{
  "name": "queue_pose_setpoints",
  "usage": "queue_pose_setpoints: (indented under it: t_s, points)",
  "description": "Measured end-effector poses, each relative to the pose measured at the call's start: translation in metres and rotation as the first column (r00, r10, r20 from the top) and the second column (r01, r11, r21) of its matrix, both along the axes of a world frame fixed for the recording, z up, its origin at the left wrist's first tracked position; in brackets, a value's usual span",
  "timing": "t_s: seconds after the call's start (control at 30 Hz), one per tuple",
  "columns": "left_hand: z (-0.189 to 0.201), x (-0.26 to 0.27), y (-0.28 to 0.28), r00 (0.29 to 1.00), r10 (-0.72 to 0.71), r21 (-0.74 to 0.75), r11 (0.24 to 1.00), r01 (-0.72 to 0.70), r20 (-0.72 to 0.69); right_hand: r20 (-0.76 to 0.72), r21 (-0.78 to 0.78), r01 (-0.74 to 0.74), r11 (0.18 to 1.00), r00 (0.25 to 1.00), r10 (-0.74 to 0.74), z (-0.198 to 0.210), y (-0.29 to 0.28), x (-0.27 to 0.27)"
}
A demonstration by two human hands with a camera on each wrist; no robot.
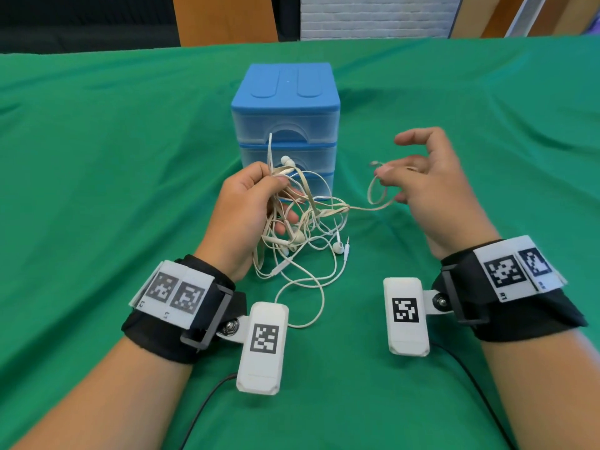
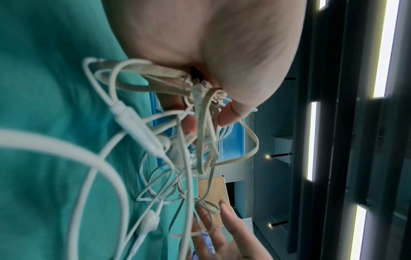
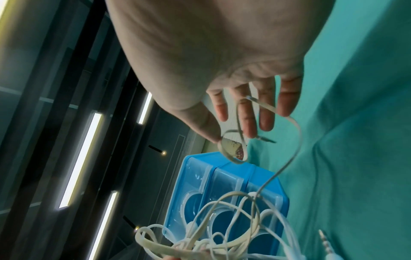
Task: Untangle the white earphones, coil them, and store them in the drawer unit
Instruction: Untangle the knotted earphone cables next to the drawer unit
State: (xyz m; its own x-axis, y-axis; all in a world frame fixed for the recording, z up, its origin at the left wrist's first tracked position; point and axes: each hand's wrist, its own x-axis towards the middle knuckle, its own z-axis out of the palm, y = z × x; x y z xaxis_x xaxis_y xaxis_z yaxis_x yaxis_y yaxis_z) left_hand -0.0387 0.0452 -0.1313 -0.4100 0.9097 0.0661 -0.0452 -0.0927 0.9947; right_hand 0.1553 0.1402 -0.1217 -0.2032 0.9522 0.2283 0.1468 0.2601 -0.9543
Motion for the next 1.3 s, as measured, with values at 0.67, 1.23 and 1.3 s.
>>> queue_pose_setpoints:
  t_s: [0.67, 1.23, 1.3]
  points:
    - [-0.005, -0.001, 0.0, 0.988, -0.055, -0.021, 0.998, 0.053, -0.145, 0.162, 0.126, -0.586, 0.801, 0.808, 0.566, 0.0, -0.021, -0.011]
    - [-0.008, -0.016, 0.004, 0.986, 0.116, -0.053, 0.991, -0.123, -0.121, -0.695, 0.031, -0.413, 0.91, 0.645, 0.316, 0.024, -0.003, 0.026]
    - [-0.008, -0.017, 0.004, 0.985, 0.129, -0.059, 0.989, -0.137, -0.112, -0.691, 0.026, -0.381, 0.924, 0.662, 0.292, 0.025, -0.002, 0.028]
